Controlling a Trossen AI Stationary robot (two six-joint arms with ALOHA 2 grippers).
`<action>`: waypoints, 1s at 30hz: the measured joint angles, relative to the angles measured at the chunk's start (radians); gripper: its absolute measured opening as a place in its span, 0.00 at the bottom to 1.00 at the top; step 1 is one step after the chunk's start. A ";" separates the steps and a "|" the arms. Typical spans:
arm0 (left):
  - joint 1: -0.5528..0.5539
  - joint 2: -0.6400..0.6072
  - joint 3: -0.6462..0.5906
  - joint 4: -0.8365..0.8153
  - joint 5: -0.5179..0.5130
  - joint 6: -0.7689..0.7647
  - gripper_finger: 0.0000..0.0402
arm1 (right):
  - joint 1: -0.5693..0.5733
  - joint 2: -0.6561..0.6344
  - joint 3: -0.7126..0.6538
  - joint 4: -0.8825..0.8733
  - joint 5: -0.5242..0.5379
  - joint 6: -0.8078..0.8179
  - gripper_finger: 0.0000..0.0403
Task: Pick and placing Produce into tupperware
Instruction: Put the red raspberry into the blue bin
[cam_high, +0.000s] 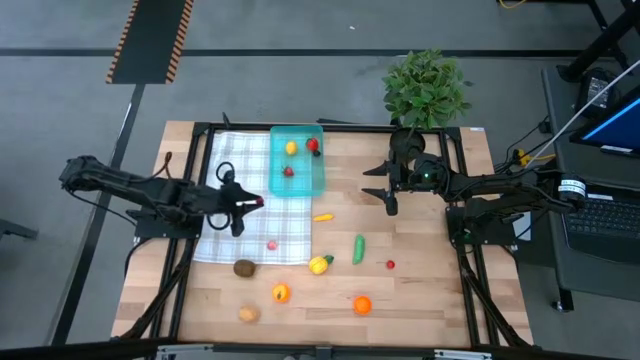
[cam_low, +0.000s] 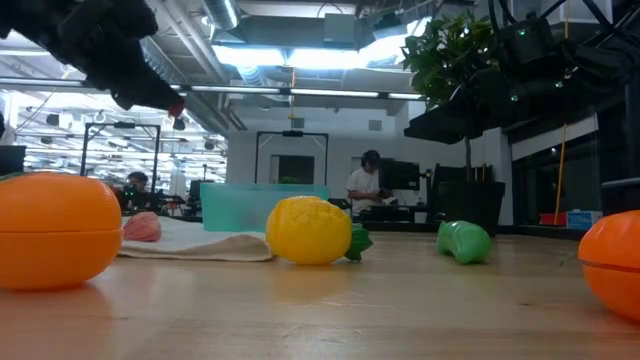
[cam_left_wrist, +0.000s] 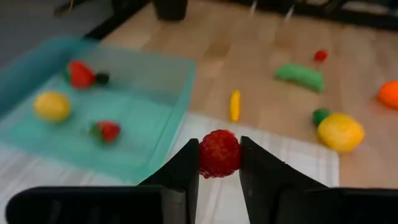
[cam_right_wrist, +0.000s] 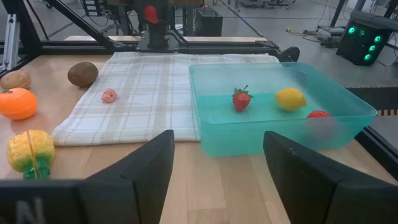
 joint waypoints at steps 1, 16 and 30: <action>-0.002 -0.007 -0.021 0.042 0.000 0.020 0.21 | 0.000 0.000 0.000 0.000 0.000 0.000 0.62; -0.001 -0.070 -0.300 0.606 0.027 0.178 0.21 | 0.000 0.000 0.000 -0.001 0.000 0.002 0.62; -0.001 -0.046 -0.304 0.617 -0.220 0.174 0.21 | 0.000 0.000 0.000 -0.001 0.002 0.003 0.62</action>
